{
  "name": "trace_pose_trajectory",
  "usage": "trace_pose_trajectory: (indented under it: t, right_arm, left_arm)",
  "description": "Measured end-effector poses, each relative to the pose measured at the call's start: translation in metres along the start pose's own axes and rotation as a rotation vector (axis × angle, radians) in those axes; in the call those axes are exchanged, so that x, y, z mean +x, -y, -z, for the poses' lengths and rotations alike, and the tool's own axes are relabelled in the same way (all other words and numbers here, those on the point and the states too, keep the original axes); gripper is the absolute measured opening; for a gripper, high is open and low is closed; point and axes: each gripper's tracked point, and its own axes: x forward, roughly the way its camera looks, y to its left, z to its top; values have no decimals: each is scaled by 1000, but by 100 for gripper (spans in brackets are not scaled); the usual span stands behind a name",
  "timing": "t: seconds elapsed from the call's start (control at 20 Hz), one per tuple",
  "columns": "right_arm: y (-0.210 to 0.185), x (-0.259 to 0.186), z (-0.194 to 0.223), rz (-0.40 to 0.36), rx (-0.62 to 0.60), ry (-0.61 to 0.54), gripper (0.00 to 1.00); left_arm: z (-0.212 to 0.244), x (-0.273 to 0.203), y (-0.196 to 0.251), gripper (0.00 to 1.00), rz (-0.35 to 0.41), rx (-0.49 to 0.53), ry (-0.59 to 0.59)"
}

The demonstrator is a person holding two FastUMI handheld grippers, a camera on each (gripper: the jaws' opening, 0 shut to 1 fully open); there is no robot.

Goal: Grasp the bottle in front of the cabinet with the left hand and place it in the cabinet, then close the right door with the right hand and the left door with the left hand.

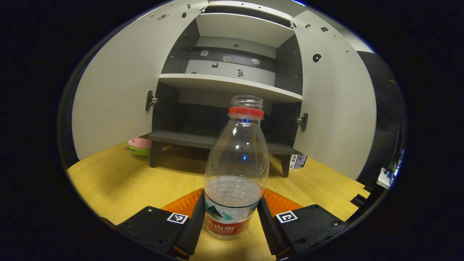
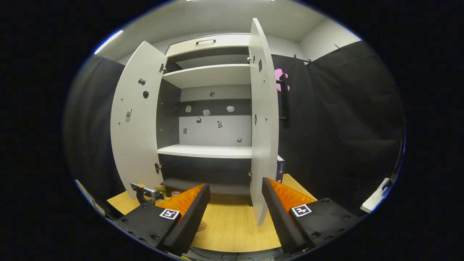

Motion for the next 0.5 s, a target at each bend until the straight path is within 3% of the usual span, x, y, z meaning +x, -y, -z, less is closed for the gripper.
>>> trace_pose_trajectory:
  t: [0.3, 0.5]
  right_arm:
    - [30, 2, -5, -117, 29, 6, 96]
    - [68, 4, -7, -167, 44, 25, 96]
  left_arm:
    - [-109, -57, 17, 73, -63, -29, 69]
    - [-212, -64, 38, 73, -47, -116, 145]
